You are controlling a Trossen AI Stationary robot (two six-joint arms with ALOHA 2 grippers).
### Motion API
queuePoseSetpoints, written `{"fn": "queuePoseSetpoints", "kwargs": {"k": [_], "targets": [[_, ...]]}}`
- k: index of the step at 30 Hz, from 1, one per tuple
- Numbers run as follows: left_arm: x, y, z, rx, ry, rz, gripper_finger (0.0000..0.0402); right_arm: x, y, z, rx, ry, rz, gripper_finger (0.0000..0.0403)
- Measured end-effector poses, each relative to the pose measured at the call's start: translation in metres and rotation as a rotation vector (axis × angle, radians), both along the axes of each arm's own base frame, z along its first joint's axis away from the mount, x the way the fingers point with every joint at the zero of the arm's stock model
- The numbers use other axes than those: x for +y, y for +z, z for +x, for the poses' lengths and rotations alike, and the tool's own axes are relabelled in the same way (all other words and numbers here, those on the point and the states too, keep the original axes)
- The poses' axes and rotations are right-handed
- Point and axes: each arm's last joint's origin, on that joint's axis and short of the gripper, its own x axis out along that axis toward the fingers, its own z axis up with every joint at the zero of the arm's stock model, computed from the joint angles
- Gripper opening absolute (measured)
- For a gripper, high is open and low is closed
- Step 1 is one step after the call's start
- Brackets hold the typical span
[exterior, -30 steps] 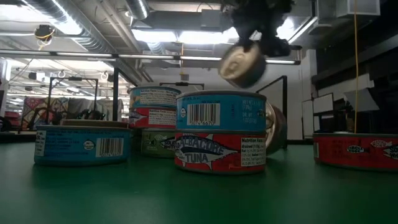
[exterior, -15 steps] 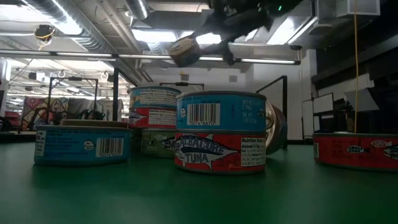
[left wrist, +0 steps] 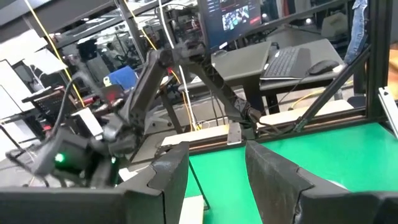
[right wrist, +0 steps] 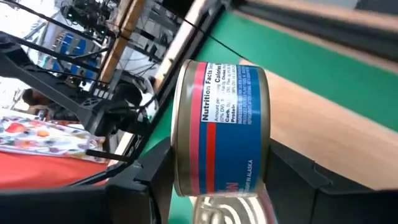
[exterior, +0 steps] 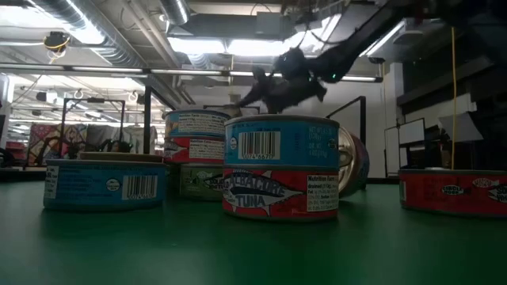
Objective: Stack canned seafood by type on shelf
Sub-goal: Put the blue tuna can on the shelf
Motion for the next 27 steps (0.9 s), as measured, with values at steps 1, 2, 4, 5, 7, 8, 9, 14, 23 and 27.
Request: {"fn": "queuePoseSetpoints", "kwargs": {"k": [1,2,4,5,7,8,9,14,23,27], "targets": [[0.000,0.000,0.000,-0.001,0.000,-0.002,0.0155,-0.003,-0.006,0.000,0.010,-0.003,0.016,0.0193],[0.000,0.000,0.000,0.000,0.000,-0.005,0.0155,-0.006,-0.011,-0.001,0.018,0.000,0.032,0.0193],[0.000,0.000,0.000,-0.001,0.000,-0.005,0.0155,-0.010,-0.020,-0.002,0.034,-0.007,0.064,0.0193],[0.000,0.000,0.000,-0.001,0.000,-0.004,0.0155,-0.010,-0.023,-0.002,0.037,0.000,0.074,0.0193],[0.000,0.000,0.000,0.000,0.000,-0.004,0.0155,-0.012,-0.025,-0.002,0.040,0.002,0.082,0.0193],[0.000,0.000,0.000,-0.001,0.000,-0.005,0.0155,-0.012,-0.026,-0.002,0.042,0.004,0.087,0.0193],[0.000,0.000,0.000,-0.001,0.000,-0.005,0.0155,-0.013,-0.027,-0.002,0.043,0.003,0.091,0.0193],[0.000,0.000,0.000,-0.002,0.001,-0.012,0.0155,-0.011,-0.033,-0.005,0.106,-0.025,0.142,0.0193],[0.000,0.000,0.000,-0.006,0.002,-0.028,0.0155,-0.010,-0.034,-0.004,0.116,-0.036,0.140,0.0221],[0.000,0.000,0.000,-0.006,0.002,-0.028,0.0155,-0.011,-0.035,-0.005,0.130,-0.060,0.132,0.0247]]}}
